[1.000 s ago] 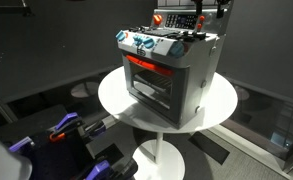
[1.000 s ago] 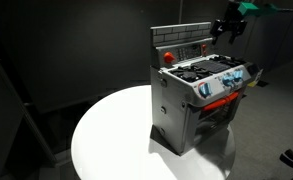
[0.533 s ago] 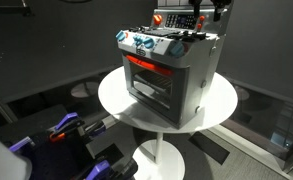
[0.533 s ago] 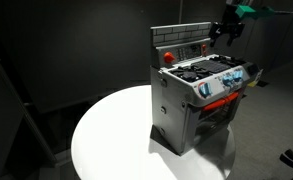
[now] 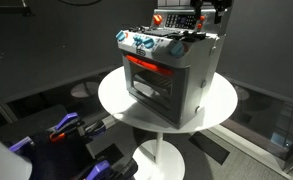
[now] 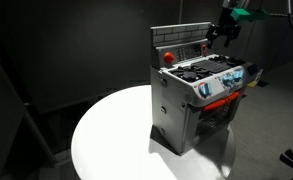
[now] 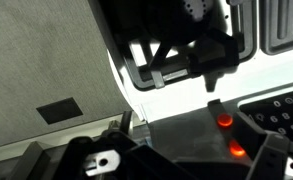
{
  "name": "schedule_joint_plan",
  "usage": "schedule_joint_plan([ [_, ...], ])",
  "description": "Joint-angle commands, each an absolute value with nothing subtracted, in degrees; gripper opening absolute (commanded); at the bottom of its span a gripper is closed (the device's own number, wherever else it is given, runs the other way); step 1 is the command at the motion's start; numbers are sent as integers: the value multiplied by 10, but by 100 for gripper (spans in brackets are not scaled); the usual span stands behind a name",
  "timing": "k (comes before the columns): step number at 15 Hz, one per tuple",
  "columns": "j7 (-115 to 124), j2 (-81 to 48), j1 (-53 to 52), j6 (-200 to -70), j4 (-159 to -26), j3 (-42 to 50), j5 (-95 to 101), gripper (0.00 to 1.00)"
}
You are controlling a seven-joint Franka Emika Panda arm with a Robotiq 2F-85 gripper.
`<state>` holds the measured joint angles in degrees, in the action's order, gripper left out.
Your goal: Press the top right orange button on the stove
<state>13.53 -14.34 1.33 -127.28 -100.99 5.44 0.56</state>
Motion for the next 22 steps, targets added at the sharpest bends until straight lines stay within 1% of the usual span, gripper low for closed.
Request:
schedule_joint_plan([
  [1,156,-168,11,-1277,-973,54,18,100],
  [10,156,-204,10,-1284,-930,55,17,100],
  [17,123,-167,18,-1251,-969,51,4,100],
  [22,92,-141,29,-1202,-1002,50,-3,100],
])
